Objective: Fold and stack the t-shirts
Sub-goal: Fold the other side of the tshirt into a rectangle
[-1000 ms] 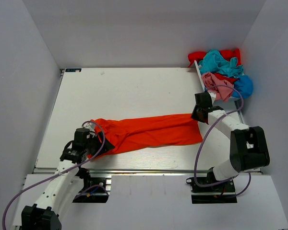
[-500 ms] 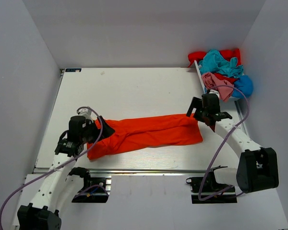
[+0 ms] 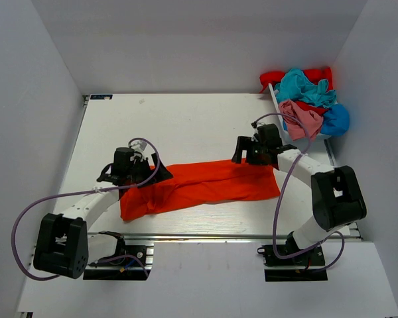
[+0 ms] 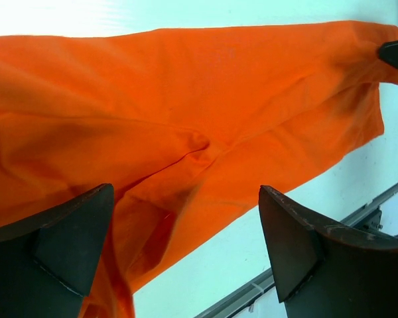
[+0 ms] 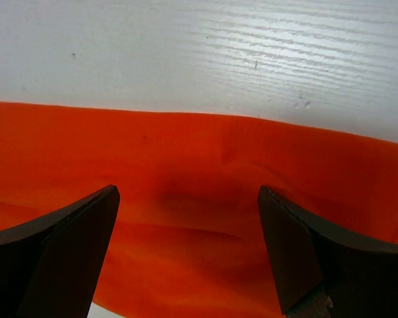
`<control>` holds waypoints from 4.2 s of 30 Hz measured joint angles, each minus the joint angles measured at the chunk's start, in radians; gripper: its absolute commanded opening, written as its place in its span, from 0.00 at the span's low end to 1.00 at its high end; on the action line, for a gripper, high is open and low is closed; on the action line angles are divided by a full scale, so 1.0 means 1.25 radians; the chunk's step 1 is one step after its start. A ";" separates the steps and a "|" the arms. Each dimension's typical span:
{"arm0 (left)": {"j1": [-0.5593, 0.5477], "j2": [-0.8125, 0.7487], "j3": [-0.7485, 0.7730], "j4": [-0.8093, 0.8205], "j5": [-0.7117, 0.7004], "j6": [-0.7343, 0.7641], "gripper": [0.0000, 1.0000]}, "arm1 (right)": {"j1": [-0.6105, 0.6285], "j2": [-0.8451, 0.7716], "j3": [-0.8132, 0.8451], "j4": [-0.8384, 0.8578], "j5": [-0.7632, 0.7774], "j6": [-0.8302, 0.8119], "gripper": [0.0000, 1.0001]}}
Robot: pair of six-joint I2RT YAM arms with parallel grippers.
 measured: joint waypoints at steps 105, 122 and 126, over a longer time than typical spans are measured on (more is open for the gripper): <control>-0.335 0.229 0.223 -0.366 -0.581 -0.100 0.98 | 0.208 -0.218 -0.070 -0.110 0.267 0.005 0.90; -0.318 0.016 0.179 -0.332 -0.612 -0.194 1.00 | 0.119 -0.068 -0.034 -0.120 0.347 0.064 0.90; -0.295 0.032 0.171 -0.330 -0.625 -0.216 1.00 | 0.093 -0.004 -0.030 -0.111 0.309 0.065 0.90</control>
